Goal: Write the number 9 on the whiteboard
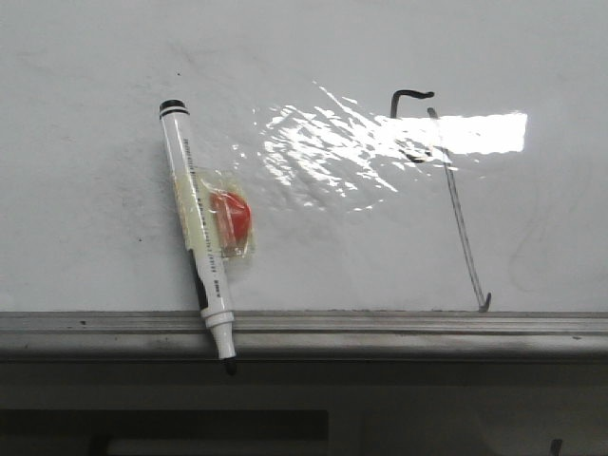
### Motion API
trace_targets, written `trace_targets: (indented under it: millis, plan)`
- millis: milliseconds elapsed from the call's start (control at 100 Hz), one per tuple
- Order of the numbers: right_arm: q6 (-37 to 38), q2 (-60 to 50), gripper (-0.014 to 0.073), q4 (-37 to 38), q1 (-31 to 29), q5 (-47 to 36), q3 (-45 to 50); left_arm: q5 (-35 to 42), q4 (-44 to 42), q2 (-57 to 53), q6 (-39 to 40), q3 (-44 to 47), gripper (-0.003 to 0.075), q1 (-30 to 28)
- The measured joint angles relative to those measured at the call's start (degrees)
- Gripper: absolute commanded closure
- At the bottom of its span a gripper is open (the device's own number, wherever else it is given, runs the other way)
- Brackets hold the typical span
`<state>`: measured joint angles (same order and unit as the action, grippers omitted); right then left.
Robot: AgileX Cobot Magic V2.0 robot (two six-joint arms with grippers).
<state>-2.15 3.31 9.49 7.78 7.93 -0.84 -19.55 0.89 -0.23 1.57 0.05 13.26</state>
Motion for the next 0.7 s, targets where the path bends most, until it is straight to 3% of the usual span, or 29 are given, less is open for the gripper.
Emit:
trace_targets:
  millis: [120, 270, 700]
  plan:
    - [0.00, 0.00, 0.0635, -0.11, -0.36, 1.80, 1.57, 0.00, 0.00, 0.00, 0.00, -0.05, 0.0741, 0.00]
    - [0.00, -0.46, 0.0635, -0.33, -0.36, 10.52, 1.47, 0.00, 0.10, 0.00, 0.00, -0.05, 0.0741, 0.00]
    - [0.00, -3.94, 0.0635, -0.33, -0.36, 10.64, 1.47, 0.00, 0.10, 0.00, 0.00, -0.05, 0.0741, 0.00]
